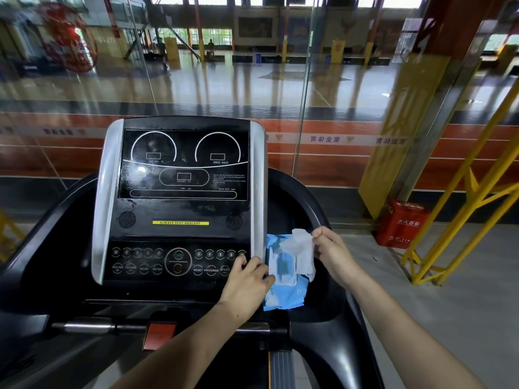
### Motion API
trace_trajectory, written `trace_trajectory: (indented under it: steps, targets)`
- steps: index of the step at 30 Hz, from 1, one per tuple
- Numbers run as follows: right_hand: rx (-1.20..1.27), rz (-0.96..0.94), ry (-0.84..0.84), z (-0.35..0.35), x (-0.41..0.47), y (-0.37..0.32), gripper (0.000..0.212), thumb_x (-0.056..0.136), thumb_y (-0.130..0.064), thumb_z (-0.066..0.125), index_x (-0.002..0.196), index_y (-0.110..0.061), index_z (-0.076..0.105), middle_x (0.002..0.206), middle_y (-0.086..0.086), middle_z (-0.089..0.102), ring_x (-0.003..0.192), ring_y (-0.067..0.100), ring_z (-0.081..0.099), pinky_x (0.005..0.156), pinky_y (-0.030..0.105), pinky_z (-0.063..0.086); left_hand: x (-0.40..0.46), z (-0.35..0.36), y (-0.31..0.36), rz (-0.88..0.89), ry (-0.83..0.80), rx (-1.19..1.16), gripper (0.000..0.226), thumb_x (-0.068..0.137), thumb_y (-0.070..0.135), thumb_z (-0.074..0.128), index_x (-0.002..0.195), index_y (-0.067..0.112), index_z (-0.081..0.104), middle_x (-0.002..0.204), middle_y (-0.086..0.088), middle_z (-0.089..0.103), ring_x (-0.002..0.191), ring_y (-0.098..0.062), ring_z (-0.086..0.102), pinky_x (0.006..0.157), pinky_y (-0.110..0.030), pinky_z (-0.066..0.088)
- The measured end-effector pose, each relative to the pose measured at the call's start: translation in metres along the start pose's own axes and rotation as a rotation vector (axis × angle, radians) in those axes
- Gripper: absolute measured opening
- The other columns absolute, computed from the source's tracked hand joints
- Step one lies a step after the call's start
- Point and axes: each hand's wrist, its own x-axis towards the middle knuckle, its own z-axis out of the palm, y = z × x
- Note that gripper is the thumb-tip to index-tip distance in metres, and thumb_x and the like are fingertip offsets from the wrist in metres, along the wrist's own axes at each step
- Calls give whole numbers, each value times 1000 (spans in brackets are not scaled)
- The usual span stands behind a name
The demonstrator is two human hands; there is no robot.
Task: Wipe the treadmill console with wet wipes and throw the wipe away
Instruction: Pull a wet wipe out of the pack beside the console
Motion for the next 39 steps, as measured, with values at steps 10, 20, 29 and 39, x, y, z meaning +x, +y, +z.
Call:
trace_trajectory:
  steps: [10,20,29,39]
  targets:
    - [-614,-136,-36,2,-14,15,21,100,-14,50,94,-33,59,87,8,67,64,12,52,59,30,42,-5,4,2,-28,10,-28,31,65,16,83,93,25,73,95,8,69,102,-22,56,90,-43,32]
    - [-1450,-218,-214,28,-10,44,46,90,-66,60,117,-28,57,114,-6,62,99,24,66,79,35,43,-8,5,5,-35,16,-34,29,65,17,81,92,24,73,95,8,69,102,-22,58,90,-43,33]
    - [-1412,-181,29,40,15,41,41,102,-47,58,124,-14,50,110,7,68,95,33,69,75,38,51,-9,7,7,-15,1,-48,39,66,19,81,103,24,73,105,6,69,104,-23,57,88,-42,33]
    - [-1266,-91,48,37,20,34,29,101,-34,64,113,-11,52,103,13,69,91,38,68,68,37,46,-2,3,7,64,-111,-15,52,70,28,78,121,25,67,134,-4,62,124,-29,50,99,-46,30]
